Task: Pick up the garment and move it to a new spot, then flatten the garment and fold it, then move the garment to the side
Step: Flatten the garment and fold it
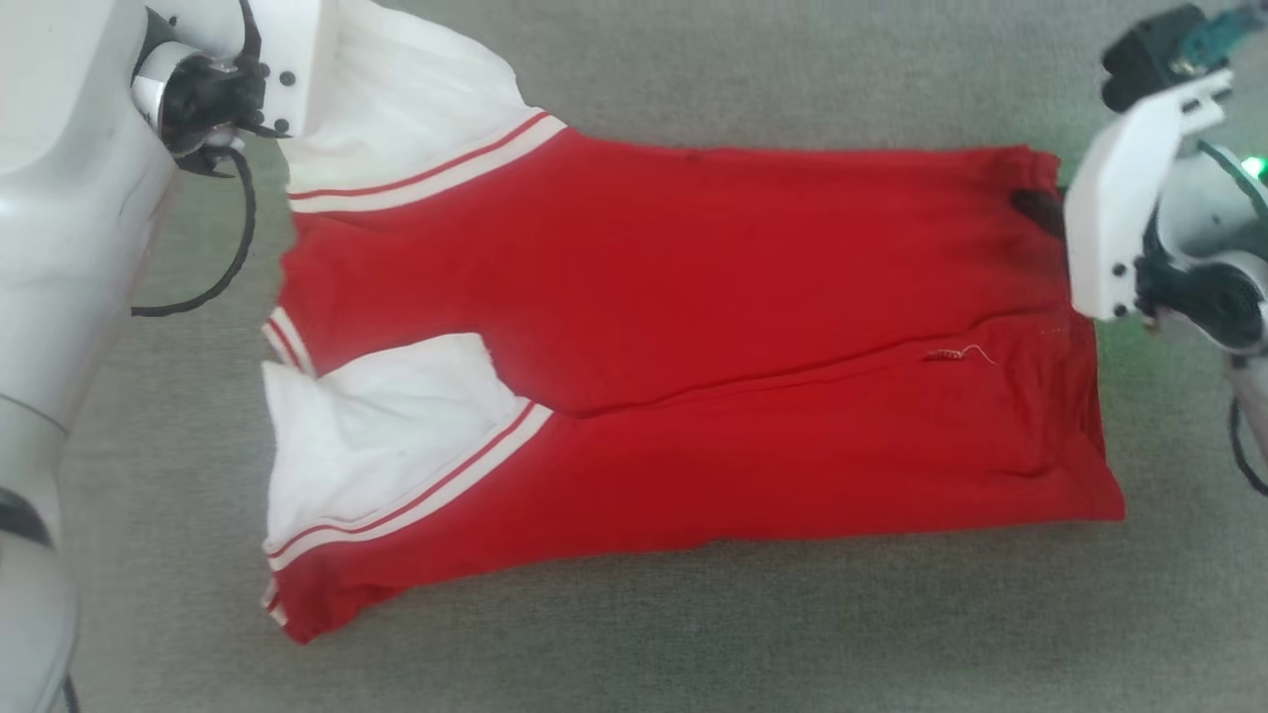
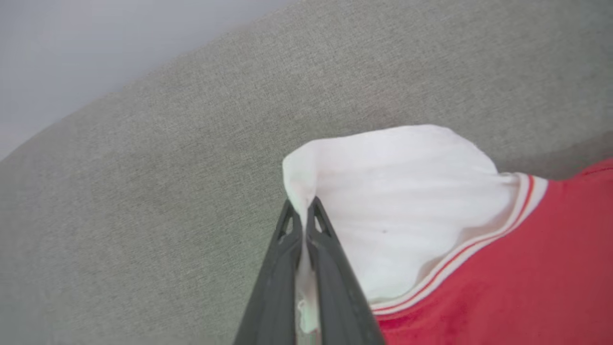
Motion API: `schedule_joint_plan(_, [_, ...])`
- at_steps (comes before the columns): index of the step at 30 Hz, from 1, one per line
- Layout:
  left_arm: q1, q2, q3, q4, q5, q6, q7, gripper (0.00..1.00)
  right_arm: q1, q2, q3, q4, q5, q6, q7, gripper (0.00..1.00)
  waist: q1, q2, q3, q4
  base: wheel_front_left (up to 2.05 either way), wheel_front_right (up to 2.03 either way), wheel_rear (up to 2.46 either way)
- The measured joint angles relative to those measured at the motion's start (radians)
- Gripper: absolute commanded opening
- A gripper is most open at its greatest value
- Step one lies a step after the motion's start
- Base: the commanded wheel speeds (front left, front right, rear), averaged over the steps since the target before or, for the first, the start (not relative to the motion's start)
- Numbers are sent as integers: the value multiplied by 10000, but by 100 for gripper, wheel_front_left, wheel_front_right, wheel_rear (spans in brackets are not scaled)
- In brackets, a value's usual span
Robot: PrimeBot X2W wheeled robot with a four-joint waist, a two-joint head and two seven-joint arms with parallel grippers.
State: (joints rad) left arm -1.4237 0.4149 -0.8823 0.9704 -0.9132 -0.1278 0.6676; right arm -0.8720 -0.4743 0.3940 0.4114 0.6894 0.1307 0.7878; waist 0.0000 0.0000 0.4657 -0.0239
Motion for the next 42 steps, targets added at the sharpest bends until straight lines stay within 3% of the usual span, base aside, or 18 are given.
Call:
schedule_joint_plan(6, [452, 449, -224, -1187, 12, 125, 512, 0, 1035, -568, -591, -1315, 270, 2, 245, 0, 0, 0, -503, 306, 0, 0, 0])
schedule_joint_plan(11, [1347, 1197, -353, -3225, 4, 817, 980, 0, 2169, -830, -1475, -2558, 291, 2, 667, 0, 0, 0, -881, 510, 0, 0, 0])
schedule_joint_plan(17, [2982, 2619, -355, -6892, -215, 2255, 1795, 0, 3638, -702, -2690, -3979, 98, 0, 1411, 0, 0, 0, -1158, 677, 0, 0, 0])
schedule_joint_plan(23, [4708, 4100, -320, -10174, -500, 3956, 2337, 0, 5059, -42, -3793, -5053, -265, 0, 2197, 0, 0, 0, -1246, 745, 0, 0, 0])
schedule_joint_plan(24, [5281, 4395, -337, -10924, -648, 4443, 2374, 0, 5476, 203, -4056, -5219, -387, 0, 2408, 0, 0, 0, -1276, 743, 0, 0, 0])
schedule_joint_plan(28, [6308, 4606, -466, -11549, -922, 5035, 2282, 0, 5968, 681, -4393, -5338, -593, 0, 2541, 0, 0, 0, -1312, 731, 0, 0, 0])
schedule_joint_plan(33, [6873, 4339, -466, -11214, -1198, 5072, 1724, 0, 5991, 1047, -4362, -4884, -871, 0, 2268, 0, 0, 0, -1360, 709, 0, 0, 0])
schedule_joint_plan(34, [6879, 4224, -428, -11043, -1277, 5056, 1593, 0, 5946, 1070, -4288, -4736, -947, 0, 2196, 17, 0, 0, -1387, 702, 0, 0, 0])
schedule_joint_plan(35, [6910, 4169, -403, -10907, -1308, 5001, 1503, 15, 5895, 1126, -4240, -4635, -986, 0, 2148, 47, 0, 0, -1426, 696, 0, 0, 0])
schedule_joint_plan(36, [6968, 4138, -385, -10778, -1302, 4964, 1352, 47, 5841, 1177, -4180, -4543, -1020, 0, 2096, 55, 0, 0, -1472, 690, 0, 0, 0])
schedule_joint_plan(37, [7037, 4079, -309, -10634, -1317, 4966, 1187, 100, 5791, 1221, -4082, -4458, -1028, 0, 2038, 91, 0, 0, -1527, 683, 0, 0, 0])
schedule_joint_plan(38, [7079, 4013, -247, -10527, -1367, 4987, 1093, 100, 5787, 1241, -4000, -4403, -1026, 0, 1977, 100, 0, 0, -1586, 674, 0, 0, 0])
schedule_joint_plan(42, [7309, 3954, -98, -10378, -1501, 4957, 706, 100, 5797, 1229, -3921, -4322, -982, 0, 1697, 100, 0, 0, -1900, 644, 0, 0, 0])
